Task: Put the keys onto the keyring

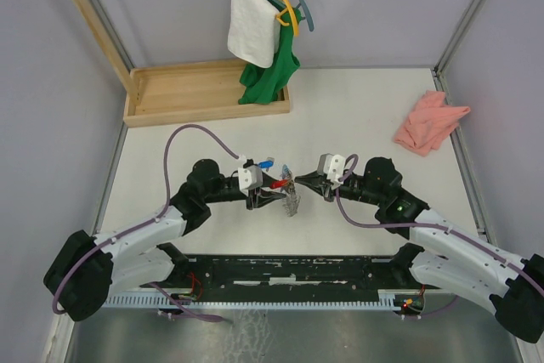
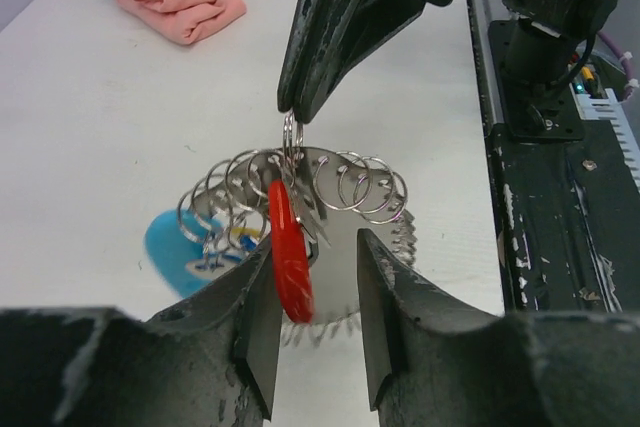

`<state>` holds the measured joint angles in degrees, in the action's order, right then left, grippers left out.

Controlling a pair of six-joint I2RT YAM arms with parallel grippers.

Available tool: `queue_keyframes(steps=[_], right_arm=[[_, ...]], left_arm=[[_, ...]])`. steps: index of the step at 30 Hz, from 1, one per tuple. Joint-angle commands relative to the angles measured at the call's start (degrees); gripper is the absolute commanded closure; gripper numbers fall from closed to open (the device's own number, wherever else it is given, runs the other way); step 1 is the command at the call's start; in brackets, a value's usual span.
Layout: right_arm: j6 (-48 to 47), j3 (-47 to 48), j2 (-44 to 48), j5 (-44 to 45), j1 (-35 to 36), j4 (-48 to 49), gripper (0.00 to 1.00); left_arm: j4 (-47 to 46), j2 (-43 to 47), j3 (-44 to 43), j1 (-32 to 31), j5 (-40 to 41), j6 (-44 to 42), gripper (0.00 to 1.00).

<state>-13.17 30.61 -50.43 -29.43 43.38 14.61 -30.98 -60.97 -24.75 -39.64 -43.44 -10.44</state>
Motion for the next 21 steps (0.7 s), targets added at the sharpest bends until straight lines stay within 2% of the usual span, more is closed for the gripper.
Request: queue_keyframes(steps=[1,5,10,15,18,21], right_arm=[[0.1,0.5,2.0,0.1,-0.3,4.8,0.99],[-0.1,0.6,2.1,0.1,-0.3,4.6,0.99],[-0.4,0.6,2.5,-0.1,-0.3,4.1,0.99],[-0.4,0.8,2.5,-0.2,-0.3,3.6,0.99],[0.3,2.8,1.6,2.0,-0.3,-1.9,0.99],[1.8,6.7,-1.0,4.6,-0.3,-12.4,0.96]], left_arm=[[-3.3,5.1,2.4,-0.2,5.2,0.7,0.57],[-2.4,8.8,3.9,-0.2,8.5,-2.2,0.51],[-3.4,10.4,3.7,-0.1,11.6,-2.8,0.48],[-5.7,6.9,1.7,-0.2,8.9,-2.1,0.48],[-6.4,4.1,1.7,-0.2,9.6,1.6,0.48],[-9.7,3.8,4.9,-0.2,13.9,8.6,0.46]])
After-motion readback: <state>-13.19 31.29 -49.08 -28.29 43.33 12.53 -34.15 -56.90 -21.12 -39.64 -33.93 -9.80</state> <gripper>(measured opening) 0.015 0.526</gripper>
